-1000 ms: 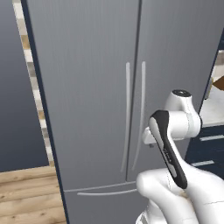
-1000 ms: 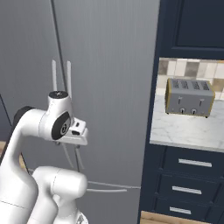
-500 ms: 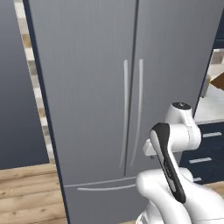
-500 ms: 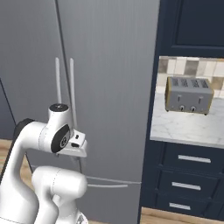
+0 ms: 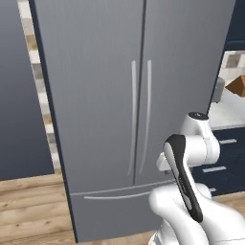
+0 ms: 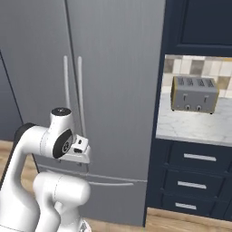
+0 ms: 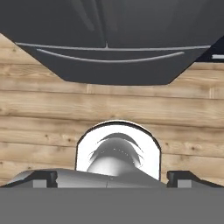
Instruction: Take the cake and donut from the fridge and place them on the empty tray on the dining counter.
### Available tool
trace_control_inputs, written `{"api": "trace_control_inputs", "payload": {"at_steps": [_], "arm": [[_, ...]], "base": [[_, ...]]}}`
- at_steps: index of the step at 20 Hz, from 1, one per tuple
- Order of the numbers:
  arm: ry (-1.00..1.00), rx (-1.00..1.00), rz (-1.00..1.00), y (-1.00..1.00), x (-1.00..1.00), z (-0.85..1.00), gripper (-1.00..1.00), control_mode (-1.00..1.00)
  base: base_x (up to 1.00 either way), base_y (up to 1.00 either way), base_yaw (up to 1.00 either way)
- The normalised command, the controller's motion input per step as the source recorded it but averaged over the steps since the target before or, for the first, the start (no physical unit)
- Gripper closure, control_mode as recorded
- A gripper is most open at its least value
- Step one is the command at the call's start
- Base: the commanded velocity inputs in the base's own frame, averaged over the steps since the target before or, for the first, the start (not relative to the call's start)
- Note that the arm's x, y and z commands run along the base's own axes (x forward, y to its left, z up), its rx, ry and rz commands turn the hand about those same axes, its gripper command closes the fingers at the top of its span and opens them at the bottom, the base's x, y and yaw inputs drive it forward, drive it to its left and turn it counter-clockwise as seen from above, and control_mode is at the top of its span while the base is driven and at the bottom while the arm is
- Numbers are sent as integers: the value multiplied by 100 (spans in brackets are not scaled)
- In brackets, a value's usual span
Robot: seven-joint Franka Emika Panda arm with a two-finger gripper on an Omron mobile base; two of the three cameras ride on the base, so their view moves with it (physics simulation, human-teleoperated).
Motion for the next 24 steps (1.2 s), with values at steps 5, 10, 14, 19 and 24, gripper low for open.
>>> {"api": "trace_control_inputs", "payload": {"at_steps": [5, 10, 14, 19, 24], "arm": [[0, 0, 0, 0, 0, 0, -100, 100], [0, 0, 0, 0, 0, 0, -100, 100], [0, 0, 0, 0, 0, 0, -100, 100], [0, 0, 0, 0, 0, 0, -100, 100], [-7, 0, 0, 8, -4, 0, -100, -100]], "base": [[-44, 16, 0], [-42, 17, 0], [-44, 14, 0], [-43, 11, 0], [-15, 12, 0]]}}
